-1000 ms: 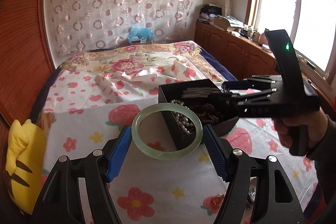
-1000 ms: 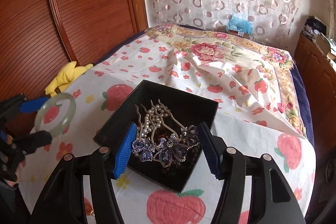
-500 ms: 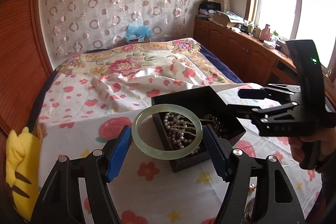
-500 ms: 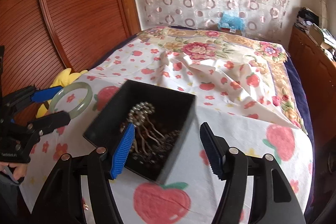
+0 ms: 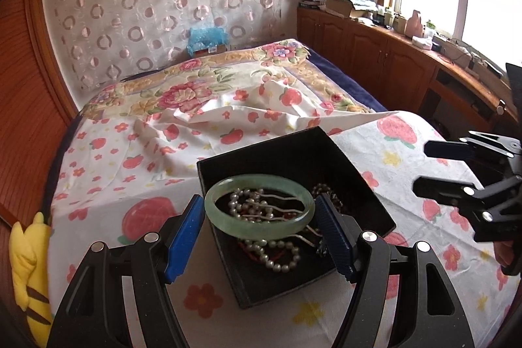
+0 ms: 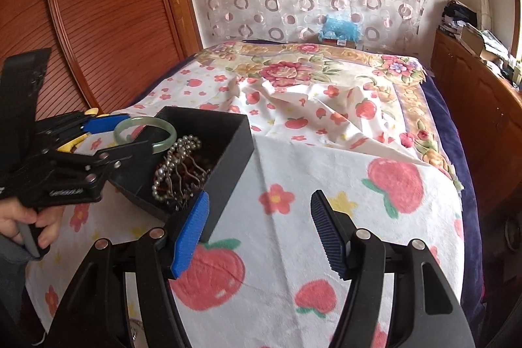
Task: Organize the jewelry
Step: 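Carry the comb and jade bangle over the black box and release both inside, then move both open tools back to the metal cuff and green bracelet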
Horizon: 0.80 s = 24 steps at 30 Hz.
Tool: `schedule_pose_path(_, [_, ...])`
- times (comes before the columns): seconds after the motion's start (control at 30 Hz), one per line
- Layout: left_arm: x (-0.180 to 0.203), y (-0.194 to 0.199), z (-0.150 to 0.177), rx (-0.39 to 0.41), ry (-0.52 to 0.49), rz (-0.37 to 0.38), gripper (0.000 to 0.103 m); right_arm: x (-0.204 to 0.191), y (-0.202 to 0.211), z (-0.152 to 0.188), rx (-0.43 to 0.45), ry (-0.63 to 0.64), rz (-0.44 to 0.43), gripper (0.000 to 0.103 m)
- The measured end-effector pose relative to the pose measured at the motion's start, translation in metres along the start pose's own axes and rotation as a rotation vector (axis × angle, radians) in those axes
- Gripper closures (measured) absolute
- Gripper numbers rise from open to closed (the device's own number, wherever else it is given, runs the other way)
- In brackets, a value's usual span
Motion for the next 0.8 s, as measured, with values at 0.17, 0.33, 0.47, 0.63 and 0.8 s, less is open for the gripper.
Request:
schedule_pose_path(0.17, [0.008, -0.002, -0.002, -0.007, -0.011, -0.013, 0.036, -0.002, 0.004, 0.012, -0.001, 0.008, -0.002, 0.036])
schedule_pose_path(0.33, [0.012, 0.007, -0.005, 0.01, -0.016, -0.013, 0.034, -0.011, 0.008, 0.021, 0.007, 0.05, 0.011, 0.036])
schedule_pose_path(0.47, [0.013, 0.016, -0.005, 0.028, -0.014, -0.01, 0.03, -0.017, 0.015, 0.029, 0.018, 0.056, -0.002, 0.036])
schedule_pose_path(0.63, [0.019, 0.031, 0.009, 0.042, -0.037, -0.005, 0.03, -0.027, 0.024, 0.045, 0.034, 0.043, -0.02, 0.036])
schedule_pose_path(0.8, [0.026, 0.042, 0.024, 0.042, -0.07, 0.006, 0.03, -0.041, 0.027, 0.067, 0.021, 0.057, -0.052, 0.049])
Point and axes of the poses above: each gripper's, at about its wrist camera, not at the fingertips, and y roughly against the way its jaws point, x to its right, z to its underside, the point moved 2 cm from there along -y, roughly the way its jaws point, and after that the axes turned 9 degrees about -x, right-handed, at the moved point
